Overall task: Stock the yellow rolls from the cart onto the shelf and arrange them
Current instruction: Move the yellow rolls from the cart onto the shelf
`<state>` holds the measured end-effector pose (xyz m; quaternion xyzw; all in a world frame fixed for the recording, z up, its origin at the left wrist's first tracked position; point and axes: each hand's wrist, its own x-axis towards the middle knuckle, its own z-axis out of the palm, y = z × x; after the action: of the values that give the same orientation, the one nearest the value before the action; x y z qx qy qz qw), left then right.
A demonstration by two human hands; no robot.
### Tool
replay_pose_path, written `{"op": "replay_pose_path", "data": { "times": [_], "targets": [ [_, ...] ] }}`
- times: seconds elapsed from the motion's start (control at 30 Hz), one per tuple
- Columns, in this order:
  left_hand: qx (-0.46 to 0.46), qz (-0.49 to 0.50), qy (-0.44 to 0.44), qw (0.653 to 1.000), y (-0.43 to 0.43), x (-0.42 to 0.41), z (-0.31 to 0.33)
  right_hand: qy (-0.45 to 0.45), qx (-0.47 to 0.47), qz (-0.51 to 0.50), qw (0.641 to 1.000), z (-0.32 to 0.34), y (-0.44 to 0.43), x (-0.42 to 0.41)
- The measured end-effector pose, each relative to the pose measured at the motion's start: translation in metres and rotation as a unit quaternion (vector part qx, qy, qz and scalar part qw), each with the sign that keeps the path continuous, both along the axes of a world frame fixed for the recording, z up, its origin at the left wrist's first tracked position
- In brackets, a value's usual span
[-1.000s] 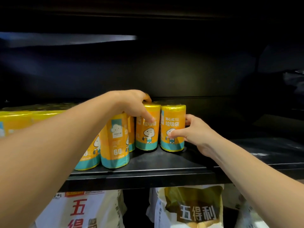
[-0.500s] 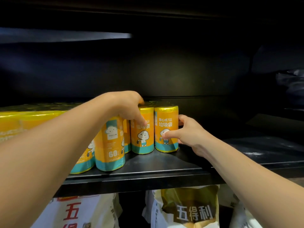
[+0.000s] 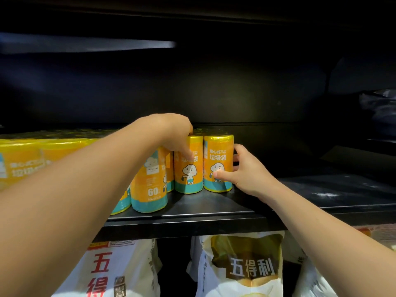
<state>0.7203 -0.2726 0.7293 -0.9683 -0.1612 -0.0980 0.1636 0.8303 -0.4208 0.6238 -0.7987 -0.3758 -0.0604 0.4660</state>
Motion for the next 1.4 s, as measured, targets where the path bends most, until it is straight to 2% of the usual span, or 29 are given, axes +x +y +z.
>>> {"op": "replay_pose_path", "data": {
  "times": [0.1, 0.2, 0.3, 0.43, 0.6, 0.77, 0.9, 1.07, 1.27, 1.4],
  "targets": [
    [0.057, 0.017, 0.005, 0.998, -0.003, -0.003, 0.000, -0.013, -0.004, -0.005, 1.000, 0.000, 0.000, -0.003],
    [0.042, 0.018, -0.024, 0.999, -0.005, -0.009, -0.004, -0.035, -0.019, -0.026, 0.999, -0.001, -0.002, -0.006],
    [0.034, -0.008, -0.109, 0.993, -0.009, -0.023, -0.007, -0.061, -0.003, -0.066, 0.996, -0.002, -0.007, -0.010],
    [0.022, -0.046, -0.230, 0.972, -0.022, -0.045, -0.014, -0.096, 0.072, -0.094, 0.988, -0.001, -0.022, -0.024],
    [-0.041, -0.084, -0.355, 0.930, -0.039, -0.081, -0.044, -0.116, 0.146, -0.055, 0.981, -0.009, -0.046, -0.056],
    [-0.132, -0.138, -0.411, 0.892, -0.051, -0.128, -0.078, -0.132, 0.187, 0.049, 0.972, -0.023, -0.060, -0.096],
    [-0.177, -0.126, -0.418, 0.882, -0.053, -0.164, -0.104, -0.112, 0.211, 0.120, 0.964, -0.043, -0.061, -0.127],
    [-0.205, -0.084, -0.404, 0.888, -0.042, -0.211, -0.146, -0.069, 0.206, 0.177, 0.960, -0.076, -0.040, -0.168],
    [-0.243, 0.003, -0.392, 0.888, 0.003, -0.280, -0.205, -0.010, 0.190, 0.229, 0.955, -0.110, 0.012, -0.221],
    [-0.282, 0.054, -0.395, 0.872, 0.039, -0.339, -0.244, 0.026, 0.161, 0.244, 0.956, -0.138, 0.058, -0.263]
  ]
}}
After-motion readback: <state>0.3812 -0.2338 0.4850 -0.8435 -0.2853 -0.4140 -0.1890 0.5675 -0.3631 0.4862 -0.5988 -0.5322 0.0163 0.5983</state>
